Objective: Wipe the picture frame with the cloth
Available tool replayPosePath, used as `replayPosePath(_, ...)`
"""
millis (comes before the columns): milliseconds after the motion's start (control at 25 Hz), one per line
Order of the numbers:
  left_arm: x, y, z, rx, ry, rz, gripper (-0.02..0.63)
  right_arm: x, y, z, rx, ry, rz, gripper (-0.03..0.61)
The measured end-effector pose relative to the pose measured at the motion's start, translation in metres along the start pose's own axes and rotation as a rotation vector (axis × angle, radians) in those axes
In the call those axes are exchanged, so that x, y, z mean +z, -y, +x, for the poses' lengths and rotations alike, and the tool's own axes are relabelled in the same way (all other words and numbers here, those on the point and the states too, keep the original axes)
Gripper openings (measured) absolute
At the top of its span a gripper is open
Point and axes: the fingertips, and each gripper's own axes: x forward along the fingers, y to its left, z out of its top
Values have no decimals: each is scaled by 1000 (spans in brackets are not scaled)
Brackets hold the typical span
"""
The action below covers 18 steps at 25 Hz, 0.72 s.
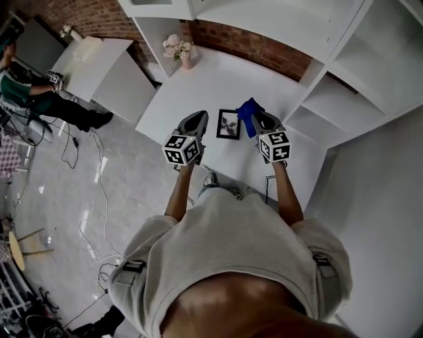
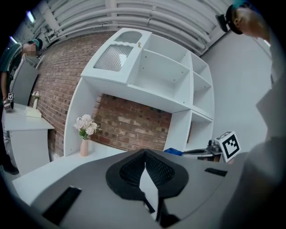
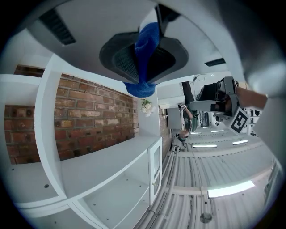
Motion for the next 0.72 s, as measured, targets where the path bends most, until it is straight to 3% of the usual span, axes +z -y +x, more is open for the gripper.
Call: replayPosePath(720, -8, -18, 6, -7, -19, -13, 17, -10, 9, 9, -46, -7, 46, 66)
